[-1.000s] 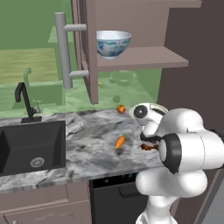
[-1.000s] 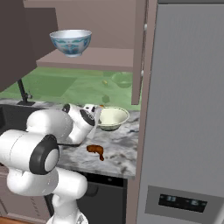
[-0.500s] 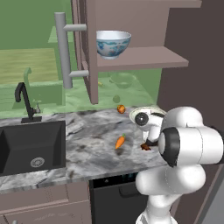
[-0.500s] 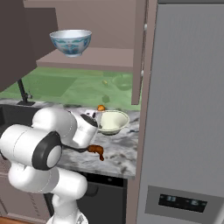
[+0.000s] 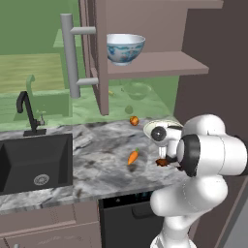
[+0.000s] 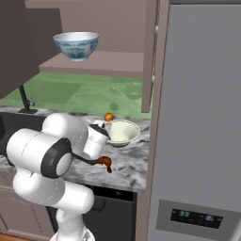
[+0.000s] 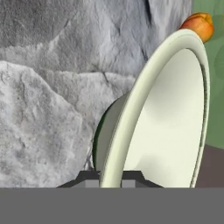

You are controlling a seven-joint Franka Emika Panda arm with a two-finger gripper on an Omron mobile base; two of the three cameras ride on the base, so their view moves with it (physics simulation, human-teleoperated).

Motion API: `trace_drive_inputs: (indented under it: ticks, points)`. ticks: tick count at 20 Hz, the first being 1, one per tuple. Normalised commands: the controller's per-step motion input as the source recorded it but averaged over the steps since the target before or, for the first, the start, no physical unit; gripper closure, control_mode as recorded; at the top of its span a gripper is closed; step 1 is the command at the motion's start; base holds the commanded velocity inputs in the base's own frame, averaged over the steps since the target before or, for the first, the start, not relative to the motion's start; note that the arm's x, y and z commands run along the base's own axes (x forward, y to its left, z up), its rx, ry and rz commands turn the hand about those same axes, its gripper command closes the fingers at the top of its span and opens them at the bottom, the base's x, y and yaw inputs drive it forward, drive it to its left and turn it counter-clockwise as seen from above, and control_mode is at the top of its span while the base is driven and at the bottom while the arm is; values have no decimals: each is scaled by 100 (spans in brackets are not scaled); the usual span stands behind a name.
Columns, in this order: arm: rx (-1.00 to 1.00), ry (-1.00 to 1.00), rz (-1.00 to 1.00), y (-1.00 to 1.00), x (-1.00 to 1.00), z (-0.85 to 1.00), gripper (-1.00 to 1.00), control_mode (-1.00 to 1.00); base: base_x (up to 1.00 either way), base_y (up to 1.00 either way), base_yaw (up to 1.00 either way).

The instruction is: Pick both bowls and place them on the counter. Then place the chicken drumstick in one bowl and place the carrot in the other bowl.

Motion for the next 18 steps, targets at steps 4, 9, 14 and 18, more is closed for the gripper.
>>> trace_drive_inputs:
  ticks: [4, 9, 14, 18]
  points:
    - [0, 2, 2, -2, 16, -6, 100, -100, 0, 0, 0]
    - [0, 5, 2, 0, 15, -6, 100, -100, 0, 0, 0]
    - [0, 8, 2, 0, 15, -4, 100, -100, 0, 0, 0]
    - [0, 8, 1, 0, 17, -9, -100, -100, 0, 0, 0]
